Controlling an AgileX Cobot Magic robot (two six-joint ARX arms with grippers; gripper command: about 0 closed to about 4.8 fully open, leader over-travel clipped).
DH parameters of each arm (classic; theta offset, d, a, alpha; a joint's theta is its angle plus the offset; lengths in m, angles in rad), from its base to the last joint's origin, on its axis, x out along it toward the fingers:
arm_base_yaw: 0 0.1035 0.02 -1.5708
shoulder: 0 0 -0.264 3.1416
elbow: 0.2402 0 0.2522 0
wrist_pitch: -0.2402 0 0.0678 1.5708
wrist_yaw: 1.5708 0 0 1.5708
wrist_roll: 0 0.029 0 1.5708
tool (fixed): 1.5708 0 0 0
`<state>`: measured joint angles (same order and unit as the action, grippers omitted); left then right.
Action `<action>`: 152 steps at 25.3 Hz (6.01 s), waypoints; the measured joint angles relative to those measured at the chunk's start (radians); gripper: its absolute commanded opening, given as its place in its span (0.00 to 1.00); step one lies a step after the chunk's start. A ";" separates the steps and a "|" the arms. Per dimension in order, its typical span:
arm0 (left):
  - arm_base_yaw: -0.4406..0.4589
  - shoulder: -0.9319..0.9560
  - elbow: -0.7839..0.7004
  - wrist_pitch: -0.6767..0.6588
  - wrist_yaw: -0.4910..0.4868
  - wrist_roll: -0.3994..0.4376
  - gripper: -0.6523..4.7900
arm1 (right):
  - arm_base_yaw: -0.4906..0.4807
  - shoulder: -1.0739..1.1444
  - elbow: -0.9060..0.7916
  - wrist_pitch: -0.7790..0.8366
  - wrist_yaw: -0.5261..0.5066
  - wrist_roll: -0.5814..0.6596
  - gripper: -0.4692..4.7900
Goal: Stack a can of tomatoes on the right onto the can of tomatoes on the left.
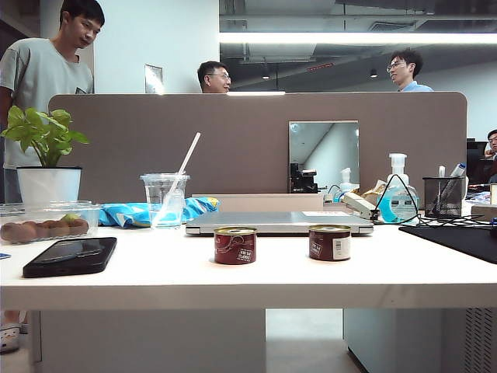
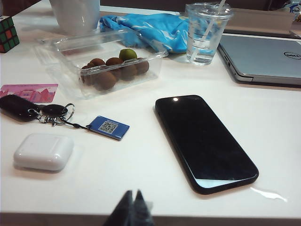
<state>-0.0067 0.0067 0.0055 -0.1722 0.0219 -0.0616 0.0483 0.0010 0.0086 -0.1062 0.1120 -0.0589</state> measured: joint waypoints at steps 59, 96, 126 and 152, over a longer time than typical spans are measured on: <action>-0.207 0.399 0.466 -0.183 0.579 0.064 0.11 | 0.371 1.706 1.087 -0.116 -0.192 -0.223 0.93; -0.207 0.397 0.466 -0.211 0.579 0.064 0.11 | 0.340 1.773 1.090 -0.085 -0.198 -0.215 0.93; -0.207 0.397 0.466 -0.214 0.579 0.064 0.11 | 0.313 1.717 1.088 -0.026 -0.165 -0.208 0.99; -0.207 0.398 0.466 -0.214 0.578 0.069 0.11 | 0.268 1.838 1.088 -0.019 -0.281 -0.188 0.87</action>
<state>-0.2138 0.4046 0.4717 -0.3866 0.5999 0.0071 0.3164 1.8385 1.0962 -0.1253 -0.1692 -0.2470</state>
